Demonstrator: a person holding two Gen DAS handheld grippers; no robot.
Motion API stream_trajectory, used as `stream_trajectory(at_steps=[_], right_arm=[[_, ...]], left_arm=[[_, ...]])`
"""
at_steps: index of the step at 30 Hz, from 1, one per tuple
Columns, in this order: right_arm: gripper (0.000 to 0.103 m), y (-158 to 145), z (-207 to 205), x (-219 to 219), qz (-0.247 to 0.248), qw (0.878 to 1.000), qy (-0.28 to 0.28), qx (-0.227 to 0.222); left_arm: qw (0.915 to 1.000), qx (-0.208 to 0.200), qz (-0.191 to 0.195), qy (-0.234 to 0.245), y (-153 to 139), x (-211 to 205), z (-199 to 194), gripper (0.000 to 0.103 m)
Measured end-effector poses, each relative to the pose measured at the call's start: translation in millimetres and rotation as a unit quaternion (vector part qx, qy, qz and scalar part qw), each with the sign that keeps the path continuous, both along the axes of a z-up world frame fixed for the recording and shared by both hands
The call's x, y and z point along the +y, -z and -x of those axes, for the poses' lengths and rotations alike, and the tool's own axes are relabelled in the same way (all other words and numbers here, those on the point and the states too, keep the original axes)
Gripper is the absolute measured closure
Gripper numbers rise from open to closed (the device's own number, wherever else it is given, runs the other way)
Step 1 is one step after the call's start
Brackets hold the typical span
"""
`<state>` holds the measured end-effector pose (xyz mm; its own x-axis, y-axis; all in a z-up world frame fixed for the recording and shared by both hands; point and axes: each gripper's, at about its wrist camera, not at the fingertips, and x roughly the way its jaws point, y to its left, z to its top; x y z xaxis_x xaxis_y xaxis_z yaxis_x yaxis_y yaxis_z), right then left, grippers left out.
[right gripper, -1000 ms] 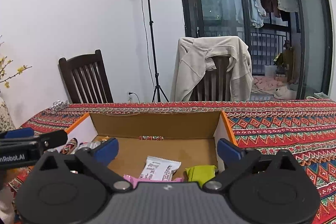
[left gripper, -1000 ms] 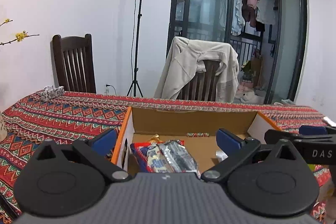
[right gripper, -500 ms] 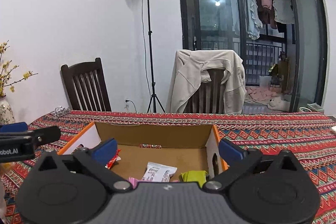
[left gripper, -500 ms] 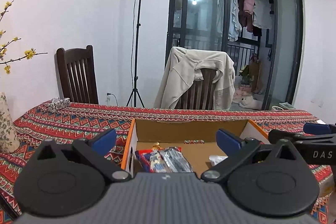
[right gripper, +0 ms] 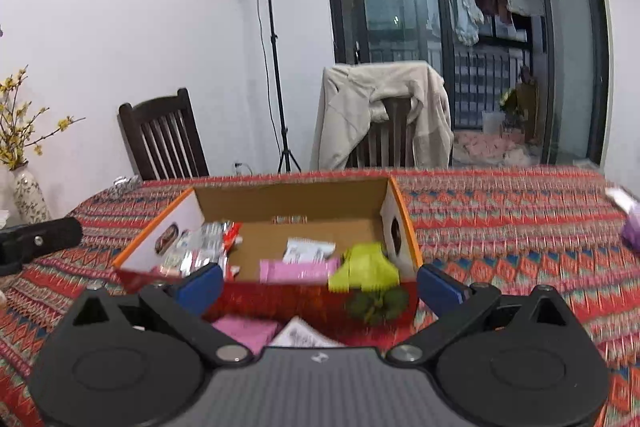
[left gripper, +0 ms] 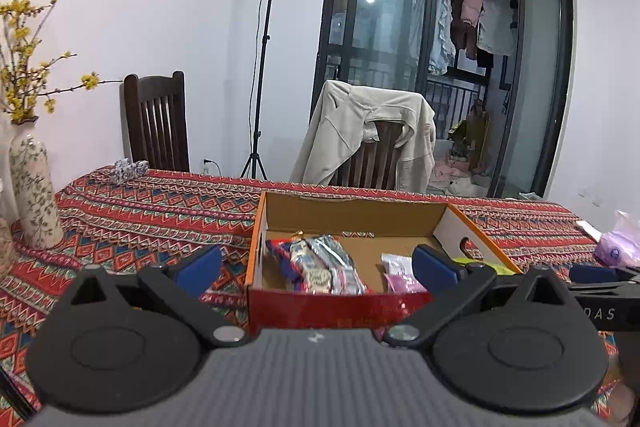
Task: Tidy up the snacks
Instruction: 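Move both open tools back to the snack pile, then grasp the lime-green stick packet with the right tool while the left tool grasps a cracker packet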
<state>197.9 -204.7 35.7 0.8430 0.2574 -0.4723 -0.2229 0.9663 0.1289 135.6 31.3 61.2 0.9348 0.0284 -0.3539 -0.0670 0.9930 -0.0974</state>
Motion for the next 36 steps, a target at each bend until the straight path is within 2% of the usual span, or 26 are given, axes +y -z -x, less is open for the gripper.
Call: stream_trajectory(at_steps=[8,12,16,19,21,24,28,32,35,36], right_arm=[[0.0,24.6,40.7,-1.1,0.022,0.998,0.011,0.049],[0.0,42.0,54.4,4.5,0.031,0.996,-0.002,0.08],[0.002,50.4,62.1,13.3,0.053,0.995,-0.002,0.086],[0.013,52.7,59.9,18.7,0.068,0.994,0.003,0.091],[0.026,55.7,56.7,21.0,0.072,0.993,0.001,0.093],[0.041,63.7,51.0,21.0,0.062,0.992,-0.002,0.106],[0.041,74.2,43.5,27.6,0.064,0.991,-0.008,0.113],[0.042,86.5,37.3,36.8,0.09,0.99,-0.004,0.112],[0.063,88.7,39.3,29.8,0.07,0.992,-0.009,0.106],[0.065,87.4,40.6,26.8,0.07,0.992,-0.006,0.102]], left_arm=[[0.9995,0.027,0.014,-0.004,26.9,9.3,45.7,0.0],[0.9988,0.043,0.022,-0.012,44.5,16.1,68.7,0.0],[0.9974,0.059,0.035,-0.021,56.5,25.7,79.6,0.0],[0.9968,0.062,0.042,-0.028,60.1,33.4,80.9,0.0],[0.9964,0.064,0.046,-0.032,61.3,36.3,79.5,0.0],[0.9962,0.069,0.043,-0.031,64.2,35.2,75.9,0.0],[0.9961,0.074,0.038,-0.027,66.9,31.1,73.8,0.0],[0.9959,0.078,0.034,-0.032,68.4,29.3,74.0,0.0],[0.9951,0.087,0.033,-0.035,70.6,28.6,73.5,0.0],[0.995,0.087,0.034,-0.036,70.8,28.4,73.6,0.0]])
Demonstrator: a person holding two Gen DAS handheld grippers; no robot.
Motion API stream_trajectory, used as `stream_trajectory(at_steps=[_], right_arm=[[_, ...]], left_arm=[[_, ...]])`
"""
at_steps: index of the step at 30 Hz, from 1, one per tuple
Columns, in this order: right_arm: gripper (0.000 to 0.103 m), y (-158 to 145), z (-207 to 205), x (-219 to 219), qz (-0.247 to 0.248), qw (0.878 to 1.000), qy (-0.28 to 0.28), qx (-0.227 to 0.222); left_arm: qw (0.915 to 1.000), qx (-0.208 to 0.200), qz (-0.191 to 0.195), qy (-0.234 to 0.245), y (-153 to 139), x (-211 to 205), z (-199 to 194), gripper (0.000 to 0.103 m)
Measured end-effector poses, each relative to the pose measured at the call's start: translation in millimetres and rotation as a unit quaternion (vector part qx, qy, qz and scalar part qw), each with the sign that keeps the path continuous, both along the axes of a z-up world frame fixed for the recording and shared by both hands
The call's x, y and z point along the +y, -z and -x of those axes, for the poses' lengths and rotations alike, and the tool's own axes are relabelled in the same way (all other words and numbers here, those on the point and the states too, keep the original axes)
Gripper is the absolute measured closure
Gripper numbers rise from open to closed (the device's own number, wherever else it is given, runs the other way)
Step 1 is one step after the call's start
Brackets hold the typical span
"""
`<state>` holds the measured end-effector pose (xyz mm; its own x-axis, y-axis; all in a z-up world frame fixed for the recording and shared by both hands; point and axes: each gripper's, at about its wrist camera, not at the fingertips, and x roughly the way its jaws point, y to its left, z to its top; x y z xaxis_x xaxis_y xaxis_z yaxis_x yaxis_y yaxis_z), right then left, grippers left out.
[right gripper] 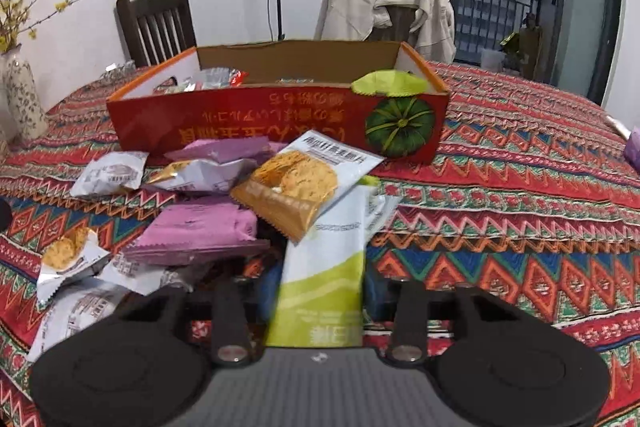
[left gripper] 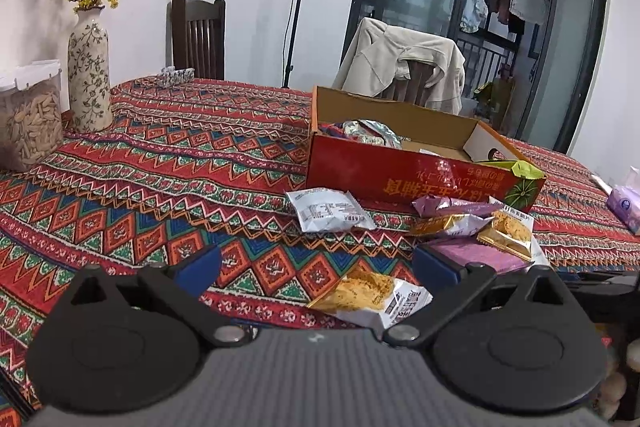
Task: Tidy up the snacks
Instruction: 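Grasp the lime-green stick packet with the right tool while the left tool grasps a cracker packet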
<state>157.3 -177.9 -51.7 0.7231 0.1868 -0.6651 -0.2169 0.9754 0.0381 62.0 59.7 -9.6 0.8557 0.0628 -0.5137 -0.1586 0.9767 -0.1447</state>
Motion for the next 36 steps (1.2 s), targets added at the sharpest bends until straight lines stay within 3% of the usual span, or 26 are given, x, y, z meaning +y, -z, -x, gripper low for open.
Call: stream_trajectory(at_steps=[9,15,21,36], right_arm=[[0.066,-15.1,28.5,-48.3,-0.031,0.997,0.031,-0.066],[0.066,-20.5,32.4,-74.8,-0.051,0.994,0.047,-0.08],[0.066,-19.5,36.1,-94.0,-0.068,0.993,0.052,-0.084],[0.066,-12.4,42.1,-102.3,-0.073,0.993,0.044,-0.078]], left_arm=[[0.9972,0.059,0.044,-0.009,16.1,-1.8,-21.8,0.0],[0.9944,0.093,0.044,0.024,22.6,-17.7,-35.5,0.0],[0.9912,0.129,-0.007,0.029,30.0,-39.3,-57.0,0.0],[0.9928,0.114,-0.032,0.022,40.6,-34.6,-66.1,0.002]])
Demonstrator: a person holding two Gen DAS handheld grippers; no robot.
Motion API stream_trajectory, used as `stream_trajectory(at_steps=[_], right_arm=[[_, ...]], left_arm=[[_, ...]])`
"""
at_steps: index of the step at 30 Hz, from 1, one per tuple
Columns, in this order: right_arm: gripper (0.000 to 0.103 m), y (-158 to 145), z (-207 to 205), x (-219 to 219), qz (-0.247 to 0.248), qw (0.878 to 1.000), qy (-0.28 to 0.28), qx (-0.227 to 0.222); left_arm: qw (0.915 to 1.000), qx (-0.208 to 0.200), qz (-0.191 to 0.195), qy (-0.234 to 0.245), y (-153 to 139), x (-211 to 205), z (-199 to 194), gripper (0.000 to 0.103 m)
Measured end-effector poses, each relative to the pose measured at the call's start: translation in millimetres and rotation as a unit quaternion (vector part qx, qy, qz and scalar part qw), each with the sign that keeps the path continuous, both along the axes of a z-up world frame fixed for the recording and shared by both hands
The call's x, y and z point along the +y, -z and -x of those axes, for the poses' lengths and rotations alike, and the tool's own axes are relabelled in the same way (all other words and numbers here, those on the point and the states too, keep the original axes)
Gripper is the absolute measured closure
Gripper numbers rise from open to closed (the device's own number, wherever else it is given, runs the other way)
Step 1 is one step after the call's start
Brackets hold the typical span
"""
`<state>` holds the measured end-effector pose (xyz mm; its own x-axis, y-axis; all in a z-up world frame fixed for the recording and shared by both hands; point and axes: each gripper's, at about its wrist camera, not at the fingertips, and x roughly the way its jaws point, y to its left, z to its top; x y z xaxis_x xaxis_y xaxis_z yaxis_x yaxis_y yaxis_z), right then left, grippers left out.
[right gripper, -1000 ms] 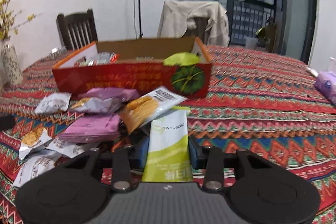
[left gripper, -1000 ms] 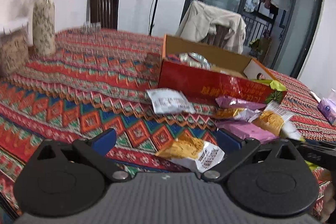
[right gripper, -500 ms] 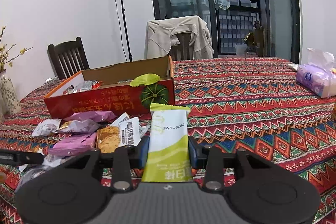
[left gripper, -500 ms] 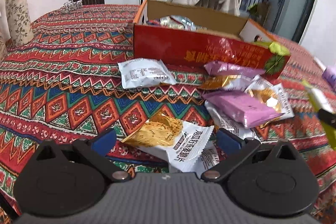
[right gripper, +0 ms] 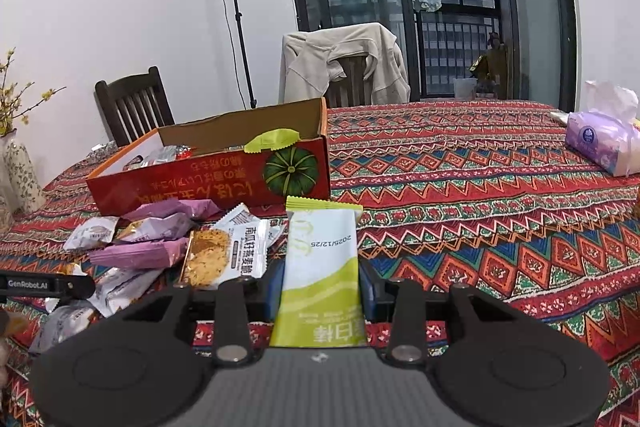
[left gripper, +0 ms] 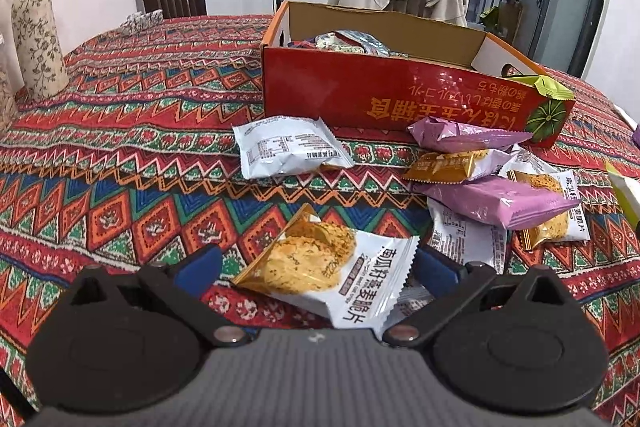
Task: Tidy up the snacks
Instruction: 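Grasp the lime-green stick packet with the right tool while the left tool grasps a cracker packet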
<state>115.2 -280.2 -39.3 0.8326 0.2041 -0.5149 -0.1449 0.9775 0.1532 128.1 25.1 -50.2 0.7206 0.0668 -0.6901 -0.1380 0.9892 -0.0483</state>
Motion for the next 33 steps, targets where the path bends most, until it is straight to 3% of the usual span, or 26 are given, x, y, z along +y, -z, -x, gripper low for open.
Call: stream_trajectory(at_steps=[2,4,6,18,21,23,27,32,33], right_arm=[[0.066,-1.2,0.5,0.1,0.0,1.0,0.0,0.0],[0.066,-2.1,2.5,0.5,0.0,1.0,0.0,-0.001],[0.066,-3.3,3.3,0.3,0.001,1.0,0.001,-0.001],[0.066,-8.2,12.2,7.6,0.006,1.0,-0.003,-0.008],[0.066,-13.1,15.1,11.0,0.006,1.0,-0.005,-0.016],[0.066,-15.2,17.7,13.1,0.007,1.0,-0.009,-0.019],[0.066,-18.2,24.2,17.3,0.011,1.0,-0.016,-0.024],[0.066,-22.8,29.8,15.5,0.01,1.0,-0.011,-0.026],[0.066,-23.2,30.4,15.8,0.011,1.0,-0.012,-0.026]], left_arm=[[1.0,-0.004,-0.003,0.005,0.0,-1.5,0.2,0.014],[0.9997,-0.01,-0.017,0.012,-1.3,-6.1,2.0,0.033],[0.9995,-0.022,-0.015,0.014,-2.9,-6.5,5.9,0.04],[0.9971,-0.073,-0.018,0.016,-16.7,-5.1,29.2,0.051],[0.9953,-0.092,-0.021,0.024,-27.4,-6.3,37.6,0.062],[0.994,-0.103,-0.026,0.024,-32.8,-7.1,42.3,0.064],[0.9932,-0.11,-0.022,0.031,-34.3,-6.5,47.3,0.081],[0.9937,-0.106,-0.013,0.033,-34.8,-2.6,51.8,0.08],[0.9938,-0.106,-0.012,0.034,-34.7,-1.6,52.2,0.076]])
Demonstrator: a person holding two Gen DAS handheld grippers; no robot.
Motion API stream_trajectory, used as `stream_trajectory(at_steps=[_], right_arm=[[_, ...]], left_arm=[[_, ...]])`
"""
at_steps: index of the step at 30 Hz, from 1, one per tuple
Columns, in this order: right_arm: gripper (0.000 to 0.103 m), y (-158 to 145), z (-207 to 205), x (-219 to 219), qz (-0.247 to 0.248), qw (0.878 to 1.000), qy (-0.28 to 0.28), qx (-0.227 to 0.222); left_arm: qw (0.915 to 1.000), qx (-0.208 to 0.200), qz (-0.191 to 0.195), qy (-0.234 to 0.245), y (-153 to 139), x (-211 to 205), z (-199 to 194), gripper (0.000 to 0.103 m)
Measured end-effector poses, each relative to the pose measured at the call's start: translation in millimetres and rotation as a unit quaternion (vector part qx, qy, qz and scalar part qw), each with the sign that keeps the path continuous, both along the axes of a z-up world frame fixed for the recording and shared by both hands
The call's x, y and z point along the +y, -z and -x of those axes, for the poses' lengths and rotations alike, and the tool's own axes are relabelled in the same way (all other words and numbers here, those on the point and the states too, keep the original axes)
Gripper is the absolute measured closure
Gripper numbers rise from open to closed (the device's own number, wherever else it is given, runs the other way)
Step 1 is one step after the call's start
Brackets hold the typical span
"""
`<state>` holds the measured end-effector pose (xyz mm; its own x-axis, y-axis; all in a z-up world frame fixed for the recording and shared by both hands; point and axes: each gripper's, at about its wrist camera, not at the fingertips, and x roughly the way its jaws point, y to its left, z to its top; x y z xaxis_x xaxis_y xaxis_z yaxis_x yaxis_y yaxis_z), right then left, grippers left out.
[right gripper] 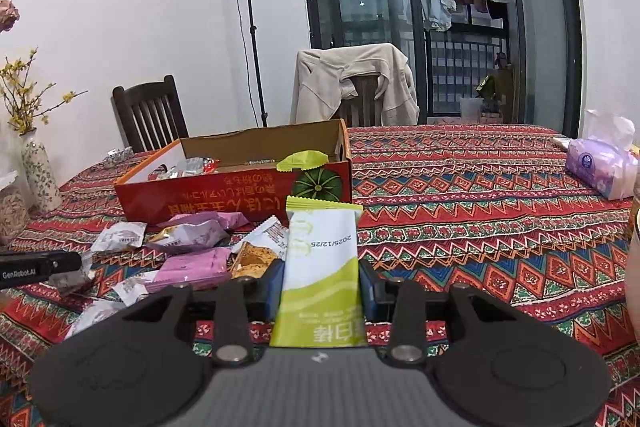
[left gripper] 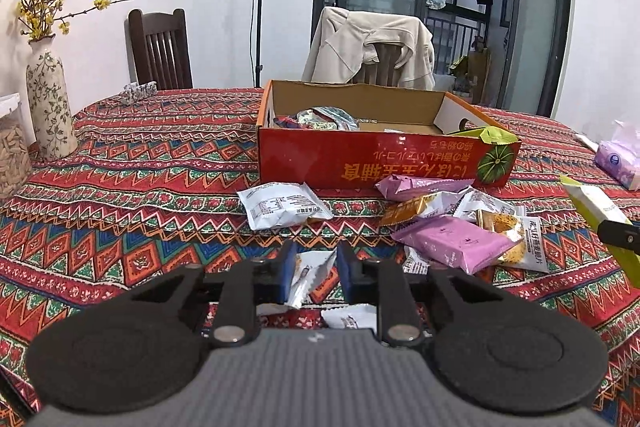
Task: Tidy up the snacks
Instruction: 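Grasp the lime-green stick packet with the right tool while the left tool grasps a cracker packet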
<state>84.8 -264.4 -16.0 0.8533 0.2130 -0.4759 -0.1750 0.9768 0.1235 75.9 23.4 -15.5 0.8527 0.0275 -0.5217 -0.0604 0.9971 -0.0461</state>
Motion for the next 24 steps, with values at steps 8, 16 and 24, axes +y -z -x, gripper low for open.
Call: stream_trajectory(at_steps=[8,16,24], right_arm=[[0.066,8.9,-12.0,2.7,0.003,1.0,0.0,0.014],[0.066,20.5,-20.5,3.7,-0.001,1.0,0.001,0.028],[0.066,30.3,-25.5,7.9,-0.002,0.999,-0.008,0.038]], left_arm=[[0.9998,0.012,-0.018,0.004,9.0,-1.6,-3.2,0.015],[0.9952,0.095,-0.012,-0.018,35.4,5.5,-29.0,0.004],[0.9965,0.078,0.006,-0.03,36.6,10.4,-27.6,0.026]])
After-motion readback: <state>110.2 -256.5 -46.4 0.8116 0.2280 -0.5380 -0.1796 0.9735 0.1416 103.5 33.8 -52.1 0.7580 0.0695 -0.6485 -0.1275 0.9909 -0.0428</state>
